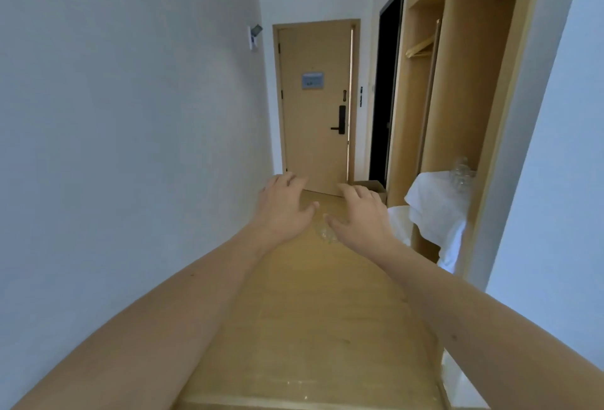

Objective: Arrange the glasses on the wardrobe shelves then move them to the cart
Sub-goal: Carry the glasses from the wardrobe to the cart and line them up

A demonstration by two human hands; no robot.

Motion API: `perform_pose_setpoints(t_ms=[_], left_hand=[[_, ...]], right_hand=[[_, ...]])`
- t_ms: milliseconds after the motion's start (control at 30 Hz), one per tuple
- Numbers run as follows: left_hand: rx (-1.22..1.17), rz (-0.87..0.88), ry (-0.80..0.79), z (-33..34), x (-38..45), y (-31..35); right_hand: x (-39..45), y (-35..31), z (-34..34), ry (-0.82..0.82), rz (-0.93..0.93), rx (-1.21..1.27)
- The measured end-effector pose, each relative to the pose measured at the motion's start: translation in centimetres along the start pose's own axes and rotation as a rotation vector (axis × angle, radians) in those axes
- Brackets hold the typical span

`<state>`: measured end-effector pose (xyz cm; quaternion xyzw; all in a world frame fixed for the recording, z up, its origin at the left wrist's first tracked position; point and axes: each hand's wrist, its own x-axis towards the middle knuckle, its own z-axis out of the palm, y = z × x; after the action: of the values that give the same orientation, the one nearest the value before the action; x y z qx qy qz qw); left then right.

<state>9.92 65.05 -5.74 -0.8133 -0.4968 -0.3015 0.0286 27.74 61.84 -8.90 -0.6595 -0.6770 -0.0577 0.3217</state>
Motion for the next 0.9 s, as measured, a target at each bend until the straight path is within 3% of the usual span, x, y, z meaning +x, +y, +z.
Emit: perform_pose_setpoints(t_ms=[433, 900], left_hand=[[-0.070, 0.158, -0.109, 15.6, 18.5, 0.0], [-0.175, 0.169, -0.256, 29.4, 33.1, -5.6]], right_hand=[[14.3, 15.7, 5.9, 0.017, 0.162, -0.079], [25.7, 25.3, 15.3, -0.052, 0.329, -0.151]])
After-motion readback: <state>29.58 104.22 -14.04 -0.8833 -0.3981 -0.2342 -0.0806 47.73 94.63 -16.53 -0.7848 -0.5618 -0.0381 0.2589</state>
